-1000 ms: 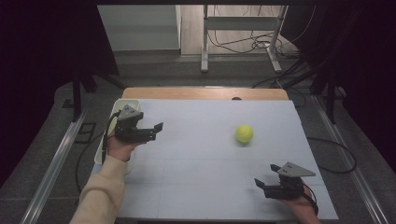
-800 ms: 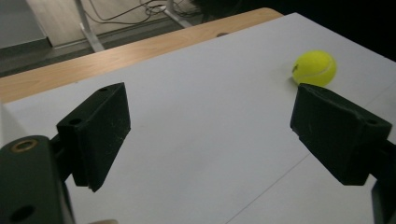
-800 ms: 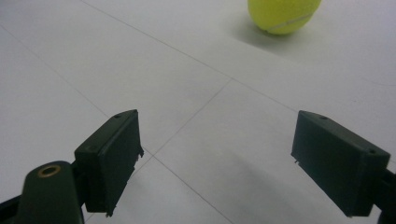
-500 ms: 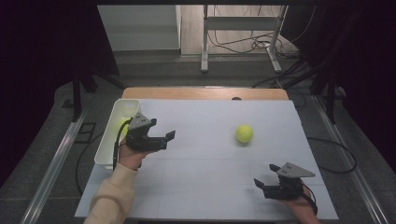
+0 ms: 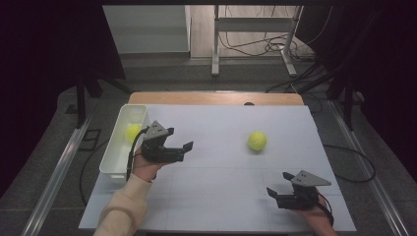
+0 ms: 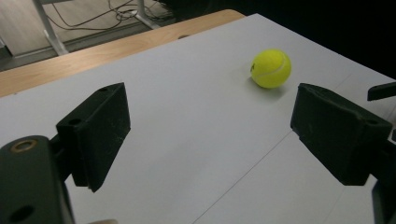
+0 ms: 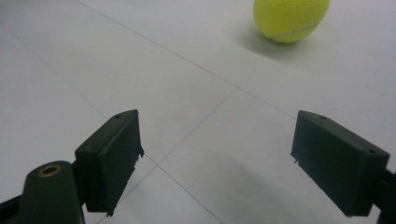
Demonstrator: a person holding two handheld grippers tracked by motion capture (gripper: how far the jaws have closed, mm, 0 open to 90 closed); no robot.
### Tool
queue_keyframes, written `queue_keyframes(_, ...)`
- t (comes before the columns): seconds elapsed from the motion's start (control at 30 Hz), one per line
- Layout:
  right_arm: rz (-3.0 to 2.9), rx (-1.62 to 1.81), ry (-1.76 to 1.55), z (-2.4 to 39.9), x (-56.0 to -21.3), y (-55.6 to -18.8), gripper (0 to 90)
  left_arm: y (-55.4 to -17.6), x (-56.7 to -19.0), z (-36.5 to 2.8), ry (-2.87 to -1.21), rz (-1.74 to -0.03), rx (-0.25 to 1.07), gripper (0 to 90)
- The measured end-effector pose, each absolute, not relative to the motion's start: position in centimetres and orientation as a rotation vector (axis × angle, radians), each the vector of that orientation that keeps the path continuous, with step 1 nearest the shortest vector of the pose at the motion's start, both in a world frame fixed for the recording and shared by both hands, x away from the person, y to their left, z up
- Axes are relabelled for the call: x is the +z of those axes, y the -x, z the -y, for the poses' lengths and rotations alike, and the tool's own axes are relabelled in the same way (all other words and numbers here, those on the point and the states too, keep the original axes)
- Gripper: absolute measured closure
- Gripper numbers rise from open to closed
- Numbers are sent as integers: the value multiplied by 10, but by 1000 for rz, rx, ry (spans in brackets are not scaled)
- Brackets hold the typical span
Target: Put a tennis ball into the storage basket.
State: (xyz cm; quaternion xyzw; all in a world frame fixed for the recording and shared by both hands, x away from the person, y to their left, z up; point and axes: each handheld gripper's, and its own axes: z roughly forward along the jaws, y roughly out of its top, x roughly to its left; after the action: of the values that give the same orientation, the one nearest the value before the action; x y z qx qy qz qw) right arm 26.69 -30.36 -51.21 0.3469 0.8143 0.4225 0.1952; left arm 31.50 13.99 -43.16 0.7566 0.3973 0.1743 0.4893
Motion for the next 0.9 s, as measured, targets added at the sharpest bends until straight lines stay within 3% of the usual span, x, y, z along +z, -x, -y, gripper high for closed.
queue_keyframes(0.9, -2282, 1217, -963, 301, -509, -266, 165, -326, -445, -79, -1908, -859, 338, 126)
